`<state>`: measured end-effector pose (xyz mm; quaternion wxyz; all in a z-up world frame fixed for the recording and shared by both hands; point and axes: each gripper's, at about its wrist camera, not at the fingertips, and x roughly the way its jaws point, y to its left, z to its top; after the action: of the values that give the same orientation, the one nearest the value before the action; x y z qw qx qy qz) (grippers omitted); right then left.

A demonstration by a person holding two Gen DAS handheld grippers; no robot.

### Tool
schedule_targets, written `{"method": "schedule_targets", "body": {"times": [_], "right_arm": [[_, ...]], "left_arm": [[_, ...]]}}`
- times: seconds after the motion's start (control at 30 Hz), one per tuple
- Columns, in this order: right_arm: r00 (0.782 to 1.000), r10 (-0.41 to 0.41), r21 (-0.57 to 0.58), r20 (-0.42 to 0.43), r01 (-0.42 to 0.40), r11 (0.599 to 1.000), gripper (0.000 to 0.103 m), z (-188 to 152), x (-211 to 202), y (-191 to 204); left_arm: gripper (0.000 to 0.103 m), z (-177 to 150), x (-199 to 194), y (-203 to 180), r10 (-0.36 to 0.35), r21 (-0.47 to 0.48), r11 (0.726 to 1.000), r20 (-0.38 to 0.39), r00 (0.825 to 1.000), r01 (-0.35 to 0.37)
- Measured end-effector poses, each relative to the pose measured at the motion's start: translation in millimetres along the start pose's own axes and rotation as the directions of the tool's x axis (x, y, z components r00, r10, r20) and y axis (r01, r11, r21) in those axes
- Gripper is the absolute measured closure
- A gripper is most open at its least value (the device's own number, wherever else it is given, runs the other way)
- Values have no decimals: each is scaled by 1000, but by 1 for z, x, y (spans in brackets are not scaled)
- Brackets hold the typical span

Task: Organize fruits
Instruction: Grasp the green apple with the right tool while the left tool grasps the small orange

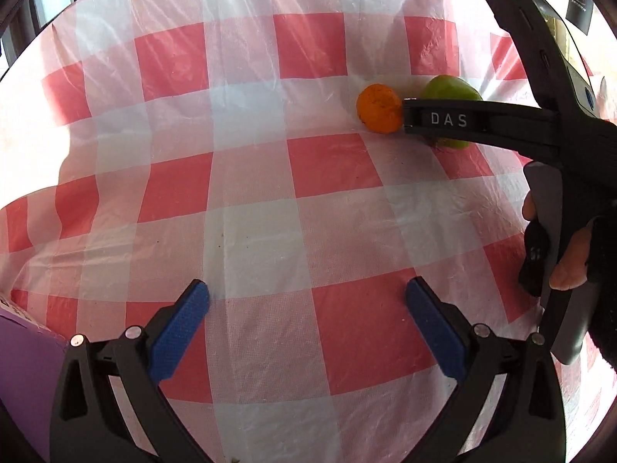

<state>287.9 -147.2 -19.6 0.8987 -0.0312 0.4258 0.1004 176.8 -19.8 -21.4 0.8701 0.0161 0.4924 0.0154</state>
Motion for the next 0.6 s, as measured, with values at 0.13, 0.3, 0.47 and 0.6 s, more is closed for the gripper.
{"method": "schedule_targets", "body": {"times": [0.13,0.3,0.47,0.6], "right_arm": [[998,42,20,39,-43,999,43,6,-2,-5],[999,41,90,15,-42,995,43,-14,-21,-28],[1000,11,193,21,-15,981,43,-55,-56,-63],[999,20,201,33,-26,979,43,-80,-76,-65]], "left_arm": [[1,-4,0,2,5,-7,1000,22,1000,-5],[1,12,7,-3,4,-8,1000,3,1000,-4],[1,47,27,-23,-30,48,998,12,999,29],[2,78,46,-40,-40,83,996,32,999,38]]}}
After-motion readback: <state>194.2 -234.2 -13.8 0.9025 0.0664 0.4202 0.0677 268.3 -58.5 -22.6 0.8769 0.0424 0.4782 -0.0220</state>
